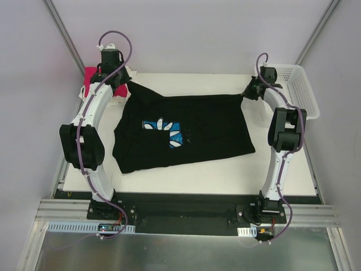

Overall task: Fold and stack the t-shirts
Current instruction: Fold the other side of the tshirt into a rectangle

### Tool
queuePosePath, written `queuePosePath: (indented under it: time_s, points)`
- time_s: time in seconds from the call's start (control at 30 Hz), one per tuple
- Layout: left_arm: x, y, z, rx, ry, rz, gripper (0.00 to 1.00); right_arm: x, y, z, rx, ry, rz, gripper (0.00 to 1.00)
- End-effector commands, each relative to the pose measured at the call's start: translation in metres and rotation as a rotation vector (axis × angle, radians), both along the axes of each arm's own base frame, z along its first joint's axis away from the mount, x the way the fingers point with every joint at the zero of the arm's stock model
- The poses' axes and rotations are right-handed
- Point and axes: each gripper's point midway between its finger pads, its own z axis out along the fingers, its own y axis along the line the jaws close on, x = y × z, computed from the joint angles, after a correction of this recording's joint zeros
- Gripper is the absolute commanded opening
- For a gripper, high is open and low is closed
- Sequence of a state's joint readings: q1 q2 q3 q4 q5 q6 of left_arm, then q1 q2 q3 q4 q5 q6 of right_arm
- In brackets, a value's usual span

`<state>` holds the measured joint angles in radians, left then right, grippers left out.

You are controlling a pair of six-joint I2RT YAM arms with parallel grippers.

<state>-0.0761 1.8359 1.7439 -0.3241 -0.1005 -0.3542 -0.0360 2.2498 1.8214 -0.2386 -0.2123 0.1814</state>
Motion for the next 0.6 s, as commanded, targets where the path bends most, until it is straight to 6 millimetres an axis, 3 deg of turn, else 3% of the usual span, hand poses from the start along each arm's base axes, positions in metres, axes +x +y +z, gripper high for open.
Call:
queuePosePath:
  time_s: [0.0,0.3,0.57]
  points:
    - [-0.014,-0.004,0.033,0.001,-0.075,0.022,0.00,0.000,-0.010,0.063,-0.048,-0.132,0.002,0.01]
    - [-0.051,-0.005,0.019,-0.043,-0.035,0.034,0.00,-0.012,-0.007,0.070,-0.031,-0.143,0.009,0.01]
    - [-0.089,-0.008,-0.003,-0.073,0.018,0.026,0.00,-0.023,-0.003,0.060,-0.008,-0.126,0.006,0.01]
